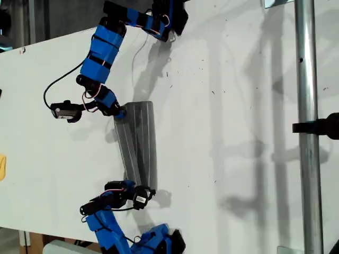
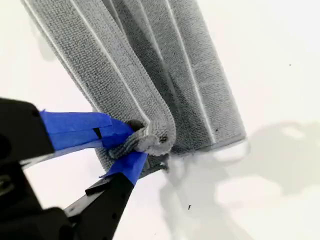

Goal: Grasp corners of a towel and fold twice.

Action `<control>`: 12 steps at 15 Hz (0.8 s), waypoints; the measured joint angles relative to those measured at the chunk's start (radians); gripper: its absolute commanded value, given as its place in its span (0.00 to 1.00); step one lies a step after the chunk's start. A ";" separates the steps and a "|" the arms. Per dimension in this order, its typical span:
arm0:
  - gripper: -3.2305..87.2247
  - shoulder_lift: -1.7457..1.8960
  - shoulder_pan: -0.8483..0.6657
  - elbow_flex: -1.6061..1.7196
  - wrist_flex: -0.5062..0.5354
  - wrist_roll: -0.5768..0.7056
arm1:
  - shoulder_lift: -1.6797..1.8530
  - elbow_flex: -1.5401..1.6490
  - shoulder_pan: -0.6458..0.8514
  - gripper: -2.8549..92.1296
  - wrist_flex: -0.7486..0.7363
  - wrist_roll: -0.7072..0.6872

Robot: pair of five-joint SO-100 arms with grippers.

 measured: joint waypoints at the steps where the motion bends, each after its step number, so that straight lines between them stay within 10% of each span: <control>1: 0.01 0.000 0.008 0.006 -0.003 -0.005 | -0.006 0.006 -0.006 0.03 0.000 0.003; 8: 0.03 -0.040 0.123 0.239 -0.225 -0.126 | -0.222 0.149 -0.115 0.03 -0.072 0.127; 10: 0.34 -0.080 0.101 0.255 -0.241 -0.115 | -0.224 0.147 -0.094 0.24 -0.074 0.129; 12: 0.38 -0.083 0.080 0.258 -0.213 -0.100 | -0.221 0.153 -0.077 0.31 -0.005 0.141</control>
